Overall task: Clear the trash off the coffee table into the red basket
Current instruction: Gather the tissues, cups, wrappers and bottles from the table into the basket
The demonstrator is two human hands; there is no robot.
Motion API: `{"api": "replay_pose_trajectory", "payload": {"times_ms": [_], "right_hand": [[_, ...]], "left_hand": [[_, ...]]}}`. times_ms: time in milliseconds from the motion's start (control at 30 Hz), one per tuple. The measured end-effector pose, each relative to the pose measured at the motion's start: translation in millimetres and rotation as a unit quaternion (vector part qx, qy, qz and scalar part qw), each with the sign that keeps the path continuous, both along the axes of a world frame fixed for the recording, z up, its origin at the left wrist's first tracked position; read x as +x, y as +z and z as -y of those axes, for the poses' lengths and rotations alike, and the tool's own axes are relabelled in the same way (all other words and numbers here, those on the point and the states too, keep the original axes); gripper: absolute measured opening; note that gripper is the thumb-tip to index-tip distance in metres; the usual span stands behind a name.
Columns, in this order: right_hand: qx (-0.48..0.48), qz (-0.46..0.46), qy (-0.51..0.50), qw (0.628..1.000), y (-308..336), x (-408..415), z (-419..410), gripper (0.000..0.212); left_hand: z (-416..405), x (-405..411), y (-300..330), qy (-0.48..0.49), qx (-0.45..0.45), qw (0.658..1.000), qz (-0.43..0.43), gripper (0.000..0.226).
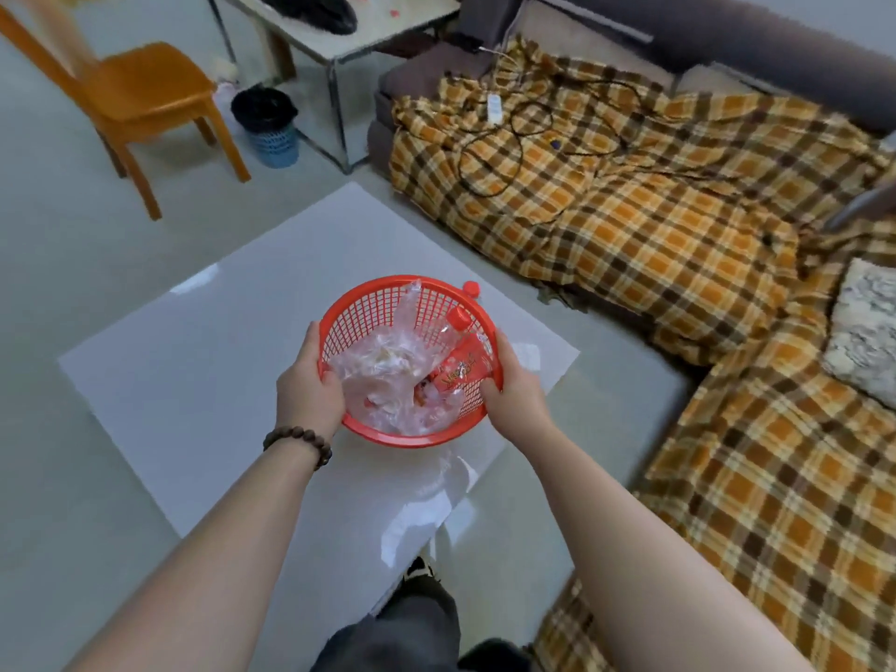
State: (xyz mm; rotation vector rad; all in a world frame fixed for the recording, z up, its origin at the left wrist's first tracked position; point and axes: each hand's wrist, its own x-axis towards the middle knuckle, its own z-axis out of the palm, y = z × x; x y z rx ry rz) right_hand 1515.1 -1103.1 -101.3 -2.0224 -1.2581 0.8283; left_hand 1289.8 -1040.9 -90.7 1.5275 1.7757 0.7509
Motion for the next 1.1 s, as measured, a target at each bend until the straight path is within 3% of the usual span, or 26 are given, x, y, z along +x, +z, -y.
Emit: {"api": "replay_pose_trajectory", "payload": {"times_ms": [267, 567, 767, 867, 967, 1100], "right_hand": [[-0.012, -0.005, 0.174, 0.985, -14.6, -35.6, -85.3, 0.071], [-0.051, -0.07, 0.386, 0.919, -33.6, -48.5, -134.1, 0.072], [-0.097, -0.09, 0.471, 0.872, -60.1, -36.1, -147.1, 0.066], [-0.145, -0.123, 0.461, 0.867, -81.2, -31.1, -146.5, 0.064], [-0.097, -0.036, 0.475, 0.874, -113.1, -20.2, -147.7, 0.073], [-0.061, 0.151, 0.508, 0.846, -159.7, -6.2, -155.8, 0.08]], "left_hand": [[-4.8, -41.2, -7.0, 0.192, -0.011, 0.981, -0.022, 0.06], [39.9, -24.9, -3.0, 0.372, -0.018, 0.925, -0.075, 0.058], [60.7, 5.6, -6.7, 0.433, -0.041, 0.892, -0.124, 0.058], [75.3, 7.4, -15.0, 0.45, -0.073, 0.88, -0.137, 0.06], [95.5, 9.7, -24.6, 0.474, -0.101, 0.862, -0.148, 0.064], [125.8, 14.8, -44.3, 0.49, -0.138, 0.843, -0.172, 0.064]]}}
